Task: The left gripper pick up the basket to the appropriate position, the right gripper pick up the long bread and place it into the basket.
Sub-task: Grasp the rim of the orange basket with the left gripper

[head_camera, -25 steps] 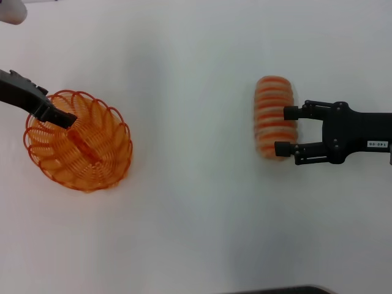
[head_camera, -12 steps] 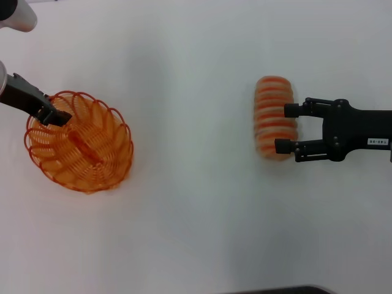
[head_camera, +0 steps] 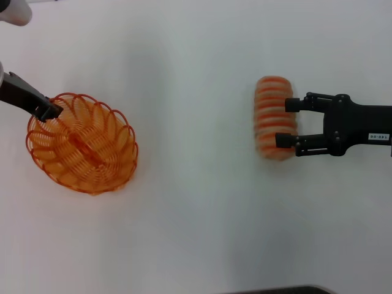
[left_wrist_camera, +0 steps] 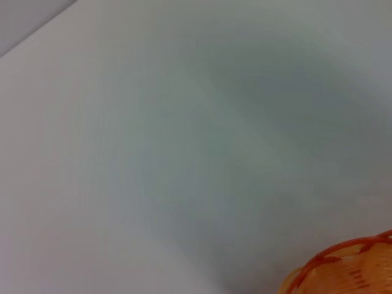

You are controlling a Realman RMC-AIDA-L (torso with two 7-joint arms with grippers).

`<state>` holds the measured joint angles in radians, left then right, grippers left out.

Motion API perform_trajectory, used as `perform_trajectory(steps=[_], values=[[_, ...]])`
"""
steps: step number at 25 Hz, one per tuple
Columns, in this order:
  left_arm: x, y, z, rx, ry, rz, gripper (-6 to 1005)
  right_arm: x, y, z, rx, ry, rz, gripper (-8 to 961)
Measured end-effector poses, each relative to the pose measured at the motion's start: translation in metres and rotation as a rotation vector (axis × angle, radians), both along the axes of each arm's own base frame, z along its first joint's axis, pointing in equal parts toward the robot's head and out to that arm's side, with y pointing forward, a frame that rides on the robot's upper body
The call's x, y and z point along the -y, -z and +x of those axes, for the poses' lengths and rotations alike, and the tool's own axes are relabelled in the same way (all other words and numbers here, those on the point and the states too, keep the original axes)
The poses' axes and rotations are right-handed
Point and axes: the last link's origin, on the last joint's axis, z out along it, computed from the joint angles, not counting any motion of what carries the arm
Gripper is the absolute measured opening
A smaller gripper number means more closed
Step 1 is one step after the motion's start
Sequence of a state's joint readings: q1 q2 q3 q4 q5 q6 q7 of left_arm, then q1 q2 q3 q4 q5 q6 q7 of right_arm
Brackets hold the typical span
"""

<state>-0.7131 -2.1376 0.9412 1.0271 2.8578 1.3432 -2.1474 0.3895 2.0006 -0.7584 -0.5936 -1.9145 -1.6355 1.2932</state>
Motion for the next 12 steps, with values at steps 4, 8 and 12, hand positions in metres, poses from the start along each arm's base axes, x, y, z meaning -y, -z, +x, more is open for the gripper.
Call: perform_trajectory(steps=[4,8,12], values=[[-0.002,-0.005,0.003,0.023,-0.062,0.032,162,-0.001,-0.002,0.0,-0.005,0.002,0.01,930],[-0.004,-0.016,0.011,0.071,-0.149,0.073,159,-0.002,-0.003,0.0,-0.007,0.006,0.017,930],[-0.003,-0.026,0.019,0.152,-0.249,0.093,156,-0.003,-0.004,0.0,-0.01,0.012,0.026,930]])
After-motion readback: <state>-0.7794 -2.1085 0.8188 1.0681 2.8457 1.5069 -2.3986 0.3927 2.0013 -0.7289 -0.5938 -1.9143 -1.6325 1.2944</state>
